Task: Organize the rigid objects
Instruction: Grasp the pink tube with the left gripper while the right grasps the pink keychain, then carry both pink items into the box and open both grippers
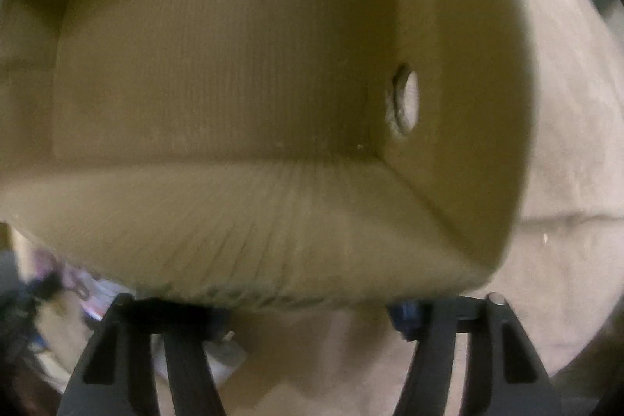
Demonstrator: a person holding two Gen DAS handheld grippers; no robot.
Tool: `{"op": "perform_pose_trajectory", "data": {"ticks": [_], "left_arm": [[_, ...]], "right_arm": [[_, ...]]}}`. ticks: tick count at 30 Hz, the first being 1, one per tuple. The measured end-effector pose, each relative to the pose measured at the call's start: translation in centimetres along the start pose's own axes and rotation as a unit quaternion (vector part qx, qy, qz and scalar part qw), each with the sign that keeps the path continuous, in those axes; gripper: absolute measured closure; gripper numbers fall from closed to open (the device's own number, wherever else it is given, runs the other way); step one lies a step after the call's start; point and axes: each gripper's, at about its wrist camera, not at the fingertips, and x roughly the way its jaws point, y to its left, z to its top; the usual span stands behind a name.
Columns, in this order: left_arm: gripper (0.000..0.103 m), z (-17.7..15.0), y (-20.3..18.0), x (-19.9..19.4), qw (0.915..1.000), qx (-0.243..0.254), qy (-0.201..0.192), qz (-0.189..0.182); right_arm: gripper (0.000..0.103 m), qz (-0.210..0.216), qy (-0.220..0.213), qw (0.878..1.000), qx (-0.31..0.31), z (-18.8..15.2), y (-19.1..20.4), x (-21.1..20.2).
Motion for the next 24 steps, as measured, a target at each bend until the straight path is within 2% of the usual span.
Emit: {"op": "perform_pose_trajectory", "data": {"ticks": [3, 8, 10, 11, 15, 20, 24], "left_arm": [[0.09, 0.0, -1.1, -1.3, 0.9999, -0.003, -0.005, 0.014], [0.09, 0.9, -1.9, -3.9, 0.9984, -0.031, -0.018, 0.042], [0.09, 1.3, -1.9, -4.7, 0.9973, -0.042, -0.025, 0.054], [0.09, 1.5, -1.9, -5.2, 0.9967, -0.049, -0.026, 0.06], [0.09, 1.6, -2.1, -6.5, 0.9946, -0.066, -0.028, 0.074], [0.09, 1.8, -3.9, -8.4, 0.9931, -0.056, -0.046, 0.092], [0.09, 2.2, -5.2, -9.4, 0.9926, -0.041, -0.057, 0.099]], "right_arm": [[0.044, -0.014, -0.012, 0.999, -0.037, -0.8, 1.5, -0.3], [0.044, 0.007, -0.027, 0.999, -0.041, -2.2, 1.4, -1.4], [0.044, 0.002, -0.045, 0.998, -0.049, -2.7, 1.4, -2.5], [0.044, 0.003, -0.05, 0.998, -0.049, -1.8, 0.9, -3.1], [0.044, 0.039, -0.079, 0.995, -0.036, -2.8, 0.0, -5.8], [0.044, 0.057, -0.118, 0.991, -0.035, -4.7, 0.2, -7.7], [0.044, 0.063, -0.133, 0.988, -0.042, -5.6, -0.5, -9.2]]}}
